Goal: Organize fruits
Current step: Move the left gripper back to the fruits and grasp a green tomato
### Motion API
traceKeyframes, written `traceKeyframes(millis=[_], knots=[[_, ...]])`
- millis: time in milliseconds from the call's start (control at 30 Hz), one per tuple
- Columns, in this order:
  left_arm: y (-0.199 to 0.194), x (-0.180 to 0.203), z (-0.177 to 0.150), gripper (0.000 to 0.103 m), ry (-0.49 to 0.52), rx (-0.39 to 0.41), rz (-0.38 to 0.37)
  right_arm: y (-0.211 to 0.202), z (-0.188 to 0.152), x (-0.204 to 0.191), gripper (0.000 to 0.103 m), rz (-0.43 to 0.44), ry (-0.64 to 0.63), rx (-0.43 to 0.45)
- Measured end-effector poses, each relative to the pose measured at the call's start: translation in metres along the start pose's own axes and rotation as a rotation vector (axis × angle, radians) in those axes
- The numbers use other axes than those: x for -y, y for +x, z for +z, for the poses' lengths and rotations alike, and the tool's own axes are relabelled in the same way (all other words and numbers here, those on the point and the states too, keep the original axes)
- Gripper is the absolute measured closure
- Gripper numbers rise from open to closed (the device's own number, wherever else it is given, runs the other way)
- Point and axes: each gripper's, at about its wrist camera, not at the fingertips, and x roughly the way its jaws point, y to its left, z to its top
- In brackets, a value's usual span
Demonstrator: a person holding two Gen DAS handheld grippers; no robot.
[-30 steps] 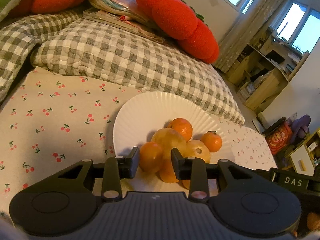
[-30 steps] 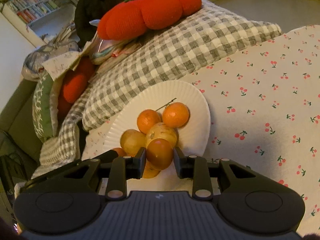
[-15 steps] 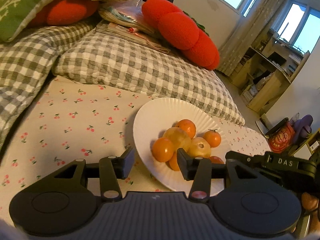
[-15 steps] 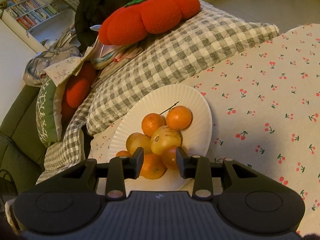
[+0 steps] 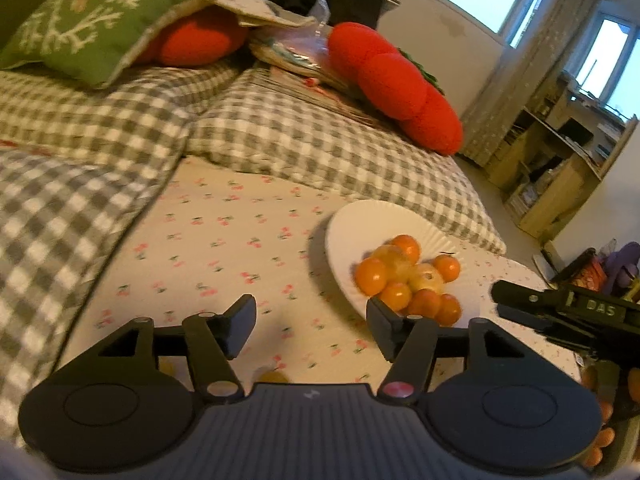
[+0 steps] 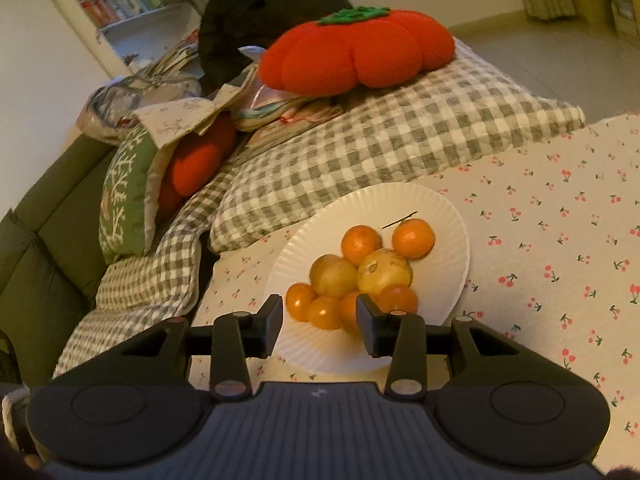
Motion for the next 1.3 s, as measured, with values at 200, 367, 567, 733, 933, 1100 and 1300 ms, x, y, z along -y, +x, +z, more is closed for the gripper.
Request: traceKeyframes(millis=[200,367,567,733,933,1100,1300], knots=[[-0.014,-0.015,-0.007,0.043,-0.026,0.005,0.034,-0.008,-0.011,-0.019,0.063,-0.073,-0.121,0.004],[-0.024,-0.024,-0.013,0.040,-0.001,0.029,0.114,-0.011,-0.022,-0.041,0.054,-0.052,-0.224,-0.003],[-0.026,-0.029,-0.035,0.039,0.013,0.005,0.144,-0.008,-0.035,-0.062,0.035,-0.030,-0.326,-0.027],[-0.021,-0.013,-0.053,0.039,0.080,-0.031,0.118,-0.015,-0.038,-0.069,0.025,-0.026,-0.353,-0.033],[-0.015,0.000,-0.066,0.039,0.139,-0.066,0.094,-0.023,-0.047,-0.075,0.017,-0.019,-0.351,-0.095],[-0.013,0.006,-0.072,0.039,0.180,-0.075,0.092,-0.031,-0.056,-0.084,0.015,-0.044,-0.407,-0.088],[-0.002,0.014,-0.081,0.039,0.232,-0.098,0.115,-0.028,-0.058,-0.089,0.013,-0.062,-0.432,-0.079]])
